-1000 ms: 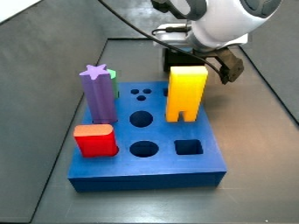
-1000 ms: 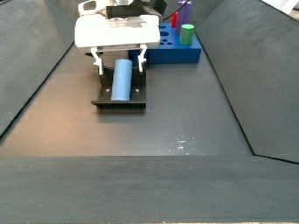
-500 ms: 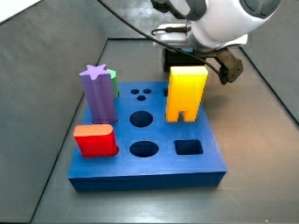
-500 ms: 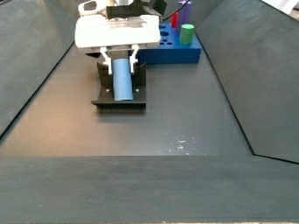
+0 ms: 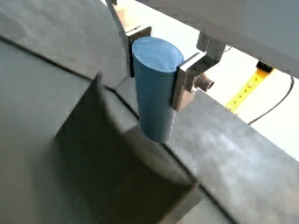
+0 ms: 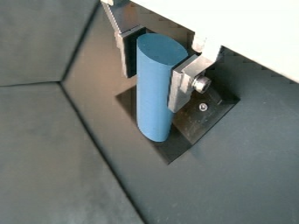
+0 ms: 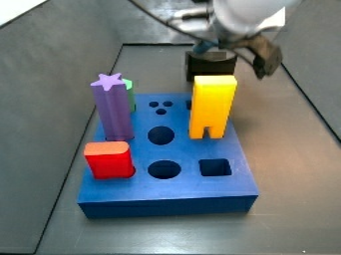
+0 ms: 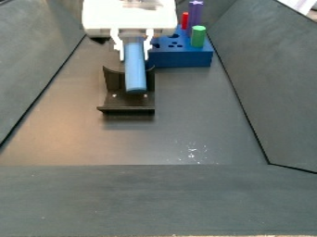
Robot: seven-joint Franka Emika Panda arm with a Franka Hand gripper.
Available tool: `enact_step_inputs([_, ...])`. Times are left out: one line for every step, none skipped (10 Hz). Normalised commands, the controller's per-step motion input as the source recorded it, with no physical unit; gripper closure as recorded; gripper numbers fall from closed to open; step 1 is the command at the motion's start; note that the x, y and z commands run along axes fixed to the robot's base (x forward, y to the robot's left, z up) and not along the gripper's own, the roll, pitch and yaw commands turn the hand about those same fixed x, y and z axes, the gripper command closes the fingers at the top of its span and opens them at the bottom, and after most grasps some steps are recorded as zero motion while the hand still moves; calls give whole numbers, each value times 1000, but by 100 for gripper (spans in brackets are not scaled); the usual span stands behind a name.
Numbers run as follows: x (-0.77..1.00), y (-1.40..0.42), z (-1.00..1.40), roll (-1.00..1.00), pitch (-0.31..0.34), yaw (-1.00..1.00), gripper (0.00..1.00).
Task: Pick up the oval object. Move up. Place the oval object on the fixture. Regrasp the oval object. Move to above the board. Insert the oval object.
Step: Move to above the board.
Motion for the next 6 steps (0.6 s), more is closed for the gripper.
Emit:
enact_step_inputs([-253,-77,1000,-61,-336,-154,100])
enact_step_inputs([-253,-73,1000,-56,-294,-199,100])
enact_step_inputs([-252,-69,1000,-53,-264,-219,100])
enact_step_inputs([-249,-59,1000,-48,-199,-251,100])
enact_step_inputs([-241,-44,1000,-48,-125,-277,100])
enact_step_inputs([-229,-32,1000,-51,-71,-279,100])
